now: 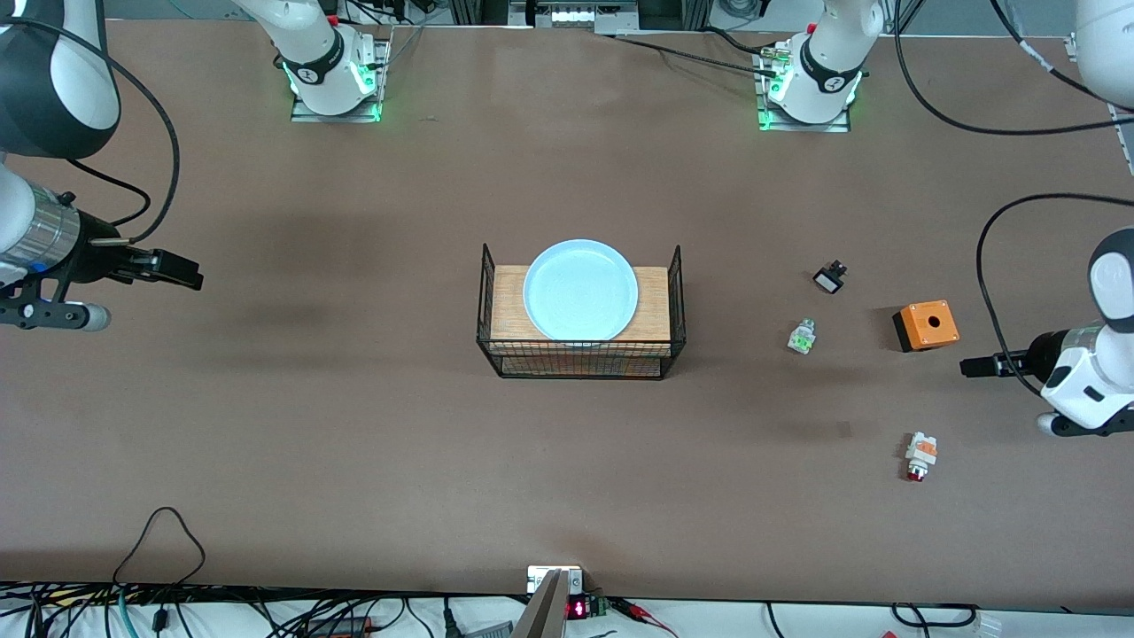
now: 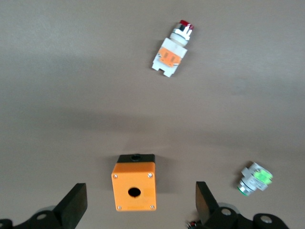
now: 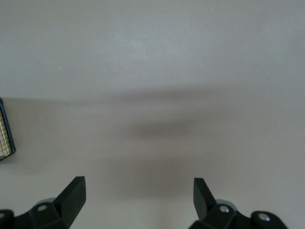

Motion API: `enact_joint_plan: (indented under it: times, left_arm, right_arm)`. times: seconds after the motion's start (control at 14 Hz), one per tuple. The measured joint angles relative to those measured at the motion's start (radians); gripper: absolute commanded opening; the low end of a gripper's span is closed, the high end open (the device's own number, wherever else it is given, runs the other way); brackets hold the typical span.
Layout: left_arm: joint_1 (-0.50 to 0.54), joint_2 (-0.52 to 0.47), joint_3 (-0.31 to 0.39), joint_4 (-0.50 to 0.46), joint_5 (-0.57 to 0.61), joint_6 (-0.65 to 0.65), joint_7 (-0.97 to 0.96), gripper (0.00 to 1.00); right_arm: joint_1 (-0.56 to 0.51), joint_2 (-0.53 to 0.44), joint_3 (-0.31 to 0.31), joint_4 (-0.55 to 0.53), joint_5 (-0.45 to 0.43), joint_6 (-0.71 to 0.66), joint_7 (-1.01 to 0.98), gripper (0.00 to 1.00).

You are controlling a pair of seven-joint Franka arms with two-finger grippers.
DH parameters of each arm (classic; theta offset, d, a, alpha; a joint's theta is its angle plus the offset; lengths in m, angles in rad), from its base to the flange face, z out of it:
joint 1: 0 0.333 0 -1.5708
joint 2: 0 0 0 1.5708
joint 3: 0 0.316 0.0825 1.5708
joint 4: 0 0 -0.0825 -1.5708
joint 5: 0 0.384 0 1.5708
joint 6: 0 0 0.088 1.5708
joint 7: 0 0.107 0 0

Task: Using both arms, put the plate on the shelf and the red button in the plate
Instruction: 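Withdraw the right gripper while the left gripper reaches the red button, then lower the left gripper and grasp the red-capped button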

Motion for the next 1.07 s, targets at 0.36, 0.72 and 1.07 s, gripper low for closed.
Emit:
enact_joint_plan:
  times: [0.36,0.72,1.07]
  left_arm:
    - [-0.004,0.086,-0.014,0.002,0.0,0.16,0.004,1.0]
    - [-0.014,0.174,-0.016,0.004,0.001,0.318,0.017,1.0]
    - [-0.02,0.287,-0.014,0.006,0.002,0.594,0.115,1.0]
  right_arm:
    - [-0.002,-0.095,0.001,-0.143,-0.012,0.099,-0.042,1.0]
    - [-0.003,-0.187,0.003,-0.233,-0.014,0.13,-0.055,1.0]
    - [-0.006,-0.196,0.005,-0.146,-0.014,0.075,-0.056,1.0]
